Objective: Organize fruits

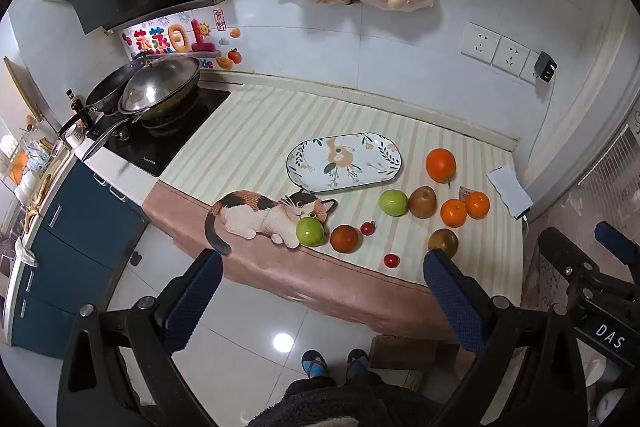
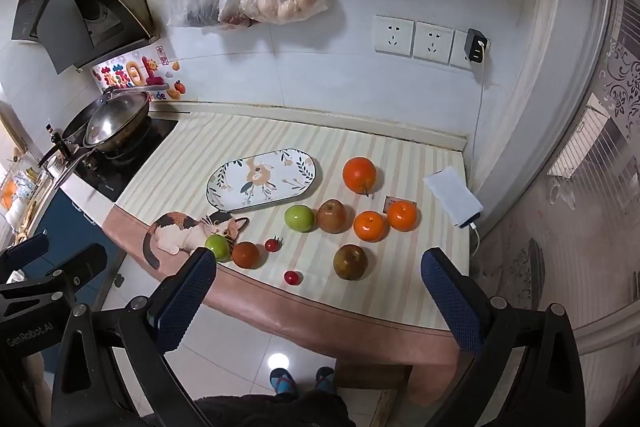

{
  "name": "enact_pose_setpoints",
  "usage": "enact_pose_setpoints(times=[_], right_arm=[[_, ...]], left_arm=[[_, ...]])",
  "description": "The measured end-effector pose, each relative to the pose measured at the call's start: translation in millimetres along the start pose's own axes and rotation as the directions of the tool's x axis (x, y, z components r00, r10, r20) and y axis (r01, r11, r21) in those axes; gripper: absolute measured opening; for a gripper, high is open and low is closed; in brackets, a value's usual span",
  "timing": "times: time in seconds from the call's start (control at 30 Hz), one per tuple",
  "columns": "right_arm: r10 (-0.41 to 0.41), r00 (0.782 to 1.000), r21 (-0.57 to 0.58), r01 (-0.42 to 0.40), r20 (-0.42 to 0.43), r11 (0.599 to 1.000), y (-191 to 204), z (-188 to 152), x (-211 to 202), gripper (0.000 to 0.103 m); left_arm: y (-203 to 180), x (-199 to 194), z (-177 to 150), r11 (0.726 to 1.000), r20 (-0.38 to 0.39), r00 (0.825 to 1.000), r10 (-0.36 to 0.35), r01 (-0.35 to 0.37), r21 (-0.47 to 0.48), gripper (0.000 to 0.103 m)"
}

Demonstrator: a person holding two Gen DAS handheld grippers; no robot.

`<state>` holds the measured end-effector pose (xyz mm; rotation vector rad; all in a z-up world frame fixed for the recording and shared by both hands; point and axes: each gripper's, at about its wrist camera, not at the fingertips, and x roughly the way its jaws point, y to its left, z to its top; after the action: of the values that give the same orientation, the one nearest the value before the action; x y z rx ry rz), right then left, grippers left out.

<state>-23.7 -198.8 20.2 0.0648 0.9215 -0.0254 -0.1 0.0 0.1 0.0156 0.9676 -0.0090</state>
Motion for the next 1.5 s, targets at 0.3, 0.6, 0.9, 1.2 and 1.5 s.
enact_pose_setpoints(times=[0.3,0.6,0.9,1.2,1.5], right_arm=[[-0.001,1.000,0.000,0.001,-0.011,1.000,0.4,-0.9,1.6,0.103],[0.008,1.000,-0.003,-0.008,-0.014,1.000,1.6,0.1,6.0,0.103],[0.010,1.000,0.001,-0.010,-0.017,1.000,5.1,-2.5,7.6,0.103],[0.012,1.000,0.001,-0.012,-0.017,1.000,2.7,-3.5,7.2,0.103],[0.014,1.000,0.002,-0.014,-0.011,1.000,4.3,-3.8,6.3,0.103]], left_arm=[[-0.1,0.0,-0.1,1.000,-0.001,1.000,0.001,-0.001,0.001,0.103],[0.1,-0.1,-0.2,1.000,-0.006,1.000,0.003,-0.003,0.000,0.103],[-0.1,0.0,-0.2,1.000,-0.009,1.000,0.002,-0.002,0.002,0.103],[8.3,2.7,-5.4,1.000,-0.017,1.000,-0.005,0.005,-0.002,0.103],[3.2,0.5,-4.6,1.000,-0.008,1.000,0.002,-0.002,0.000,0.103]])
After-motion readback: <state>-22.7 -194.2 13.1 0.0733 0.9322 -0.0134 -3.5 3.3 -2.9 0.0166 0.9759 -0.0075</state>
